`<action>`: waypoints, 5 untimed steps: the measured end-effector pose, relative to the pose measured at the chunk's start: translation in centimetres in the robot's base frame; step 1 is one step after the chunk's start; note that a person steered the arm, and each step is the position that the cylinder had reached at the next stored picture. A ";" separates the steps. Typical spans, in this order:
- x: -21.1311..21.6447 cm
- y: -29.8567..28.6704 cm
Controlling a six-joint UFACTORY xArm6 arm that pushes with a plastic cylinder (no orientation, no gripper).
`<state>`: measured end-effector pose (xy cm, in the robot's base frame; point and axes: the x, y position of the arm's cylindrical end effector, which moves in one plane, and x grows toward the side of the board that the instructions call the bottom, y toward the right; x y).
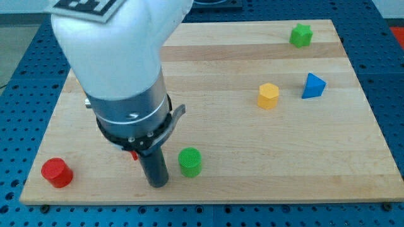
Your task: Slide the green circle towards bottom right
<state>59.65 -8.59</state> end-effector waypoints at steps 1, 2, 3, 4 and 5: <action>-0.1 0.0; -3.6 0.0; -3.7 0.0; -3.7 0.4; -3.7 4.1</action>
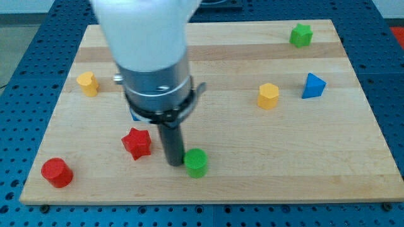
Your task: Slide the green circle towards bottom right
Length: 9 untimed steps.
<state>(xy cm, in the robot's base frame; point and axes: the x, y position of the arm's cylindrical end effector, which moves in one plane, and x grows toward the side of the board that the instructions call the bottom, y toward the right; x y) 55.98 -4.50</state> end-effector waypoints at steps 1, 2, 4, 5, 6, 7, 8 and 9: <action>0.0 3.8; 0.0 7.3; -0.4 8.8; -0.4 2.5; -0.2 0.9; 5.8 0.9; 5.8 1.0; 5.9 3.6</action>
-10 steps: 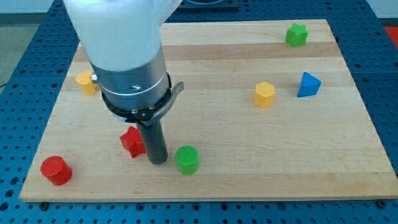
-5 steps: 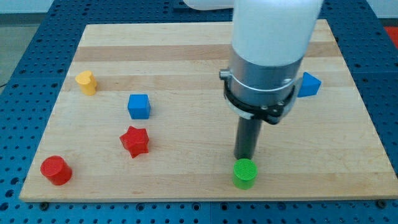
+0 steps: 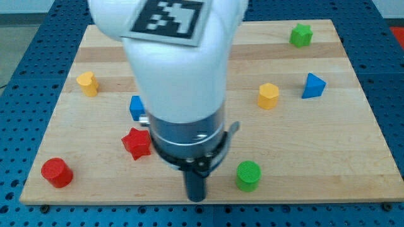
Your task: Slide the green circle towards bottom right
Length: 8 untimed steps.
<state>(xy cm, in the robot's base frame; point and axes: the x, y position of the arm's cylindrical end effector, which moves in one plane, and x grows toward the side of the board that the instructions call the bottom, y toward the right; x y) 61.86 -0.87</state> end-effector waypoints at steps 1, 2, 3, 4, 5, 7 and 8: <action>0.0 6.8; -0.3 7.2; -1.7 8.6; -1.7 8.0; -1.7 7.1; -2.1 8.7; -3.9 6.9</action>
<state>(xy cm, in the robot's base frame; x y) 57.97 6.03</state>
